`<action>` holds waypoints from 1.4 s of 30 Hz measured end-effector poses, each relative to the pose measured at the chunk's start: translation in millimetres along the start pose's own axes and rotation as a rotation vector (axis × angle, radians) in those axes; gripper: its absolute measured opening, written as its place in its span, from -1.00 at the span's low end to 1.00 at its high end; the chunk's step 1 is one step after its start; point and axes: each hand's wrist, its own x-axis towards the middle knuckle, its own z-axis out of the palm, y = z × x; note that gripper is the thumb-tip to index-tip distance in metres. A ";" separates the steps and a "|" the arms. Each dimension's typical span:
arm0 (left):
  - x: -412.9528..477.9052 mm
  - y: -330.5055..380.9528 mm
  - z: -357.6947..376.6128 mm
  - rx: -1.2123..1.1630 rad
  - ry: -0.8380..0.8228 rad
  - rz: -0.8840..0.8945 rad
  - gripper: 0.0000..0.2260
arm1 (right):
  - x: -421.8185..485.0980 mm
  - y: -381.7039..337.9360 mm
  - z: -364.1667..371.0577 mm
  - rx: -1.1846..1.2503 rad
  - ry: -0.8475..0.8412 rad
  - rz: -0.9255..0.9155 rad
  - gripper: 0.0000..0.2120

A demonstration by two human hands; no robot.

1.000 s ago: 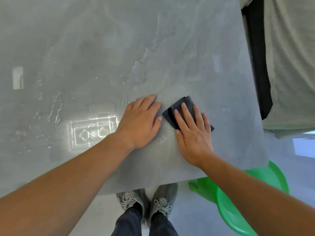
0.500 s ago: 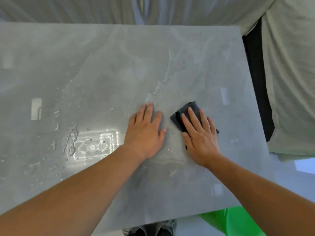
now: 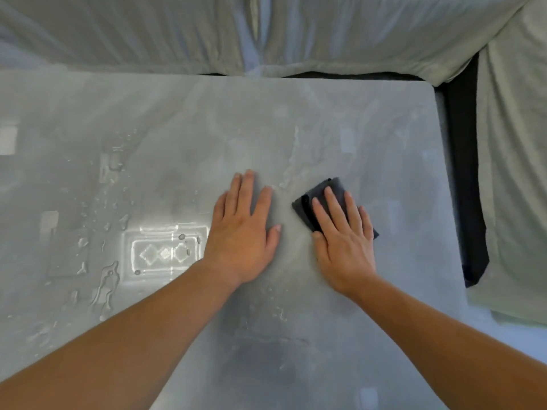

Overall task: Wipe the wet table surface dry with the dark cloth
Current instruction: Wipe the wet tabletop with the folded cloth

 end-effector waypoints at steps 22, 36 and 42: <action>42.8 -15.7 7.1 -0.006 0.072 -0.073 -0.34 | 206.7 -2.3 -47.4 -0.012 0.137 0.041 -0.44; 42.0 -20.9 7.1 -0.070 0.075 -0.042 -0.34 | 197.2 -19.7 -41.0 -0.162 0.047 -0.385 -0.45; 27.0 -26.9 0.6 -0.054 0.063 -0.007 -0.32 | 233.1 8.1 -60.7 -0.143 0.020 -0.323 -0.47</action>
